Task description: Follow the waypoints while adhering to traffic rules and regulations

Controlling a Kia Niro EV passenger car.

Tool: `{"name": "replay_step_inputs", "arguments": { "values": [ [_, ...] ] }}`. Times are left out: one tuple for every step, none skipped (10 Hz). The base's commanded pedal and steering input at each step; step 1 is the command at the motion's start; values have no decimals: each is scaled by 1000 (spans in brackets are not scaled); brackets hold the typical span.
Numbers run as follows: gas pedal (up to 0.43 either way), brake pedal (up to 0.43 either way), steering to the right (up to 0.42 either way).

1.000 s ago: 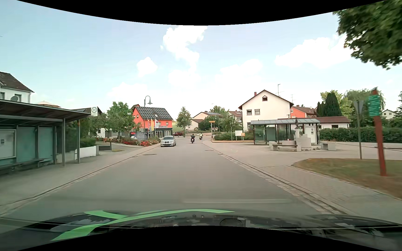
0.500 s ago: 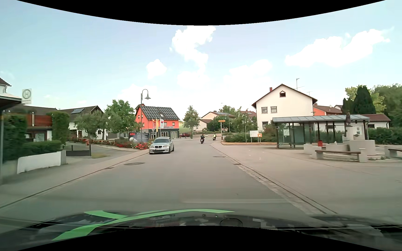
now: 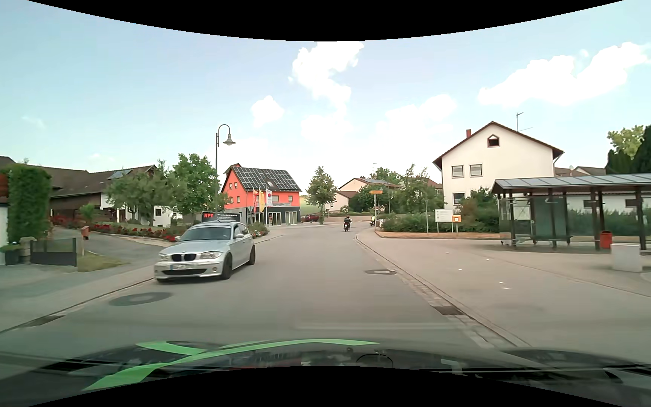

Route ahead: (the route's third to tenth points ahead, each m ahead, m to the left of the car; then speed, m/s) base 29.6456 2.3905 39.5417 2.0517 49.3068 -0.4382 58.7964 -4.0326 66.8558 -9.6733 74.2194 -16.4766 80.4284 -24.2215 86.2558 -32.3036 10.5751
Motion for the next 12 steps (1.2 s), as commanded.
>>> {"name": "replay_step_inputs", "arguments": {
  "values": [
    [79, 0, -35],
    [79, 0, -36],
    [79, 0, -36],
    [67, 0, -35],
    [67, 0, -36],
    [67, 0, -35],
    [67, 0, -33],
    [79, 0, -32],
    [87, 0, -29],
    [87, 0, -23],
    [87, 0, -16],
    [79, 0, -7]
  ]
}}
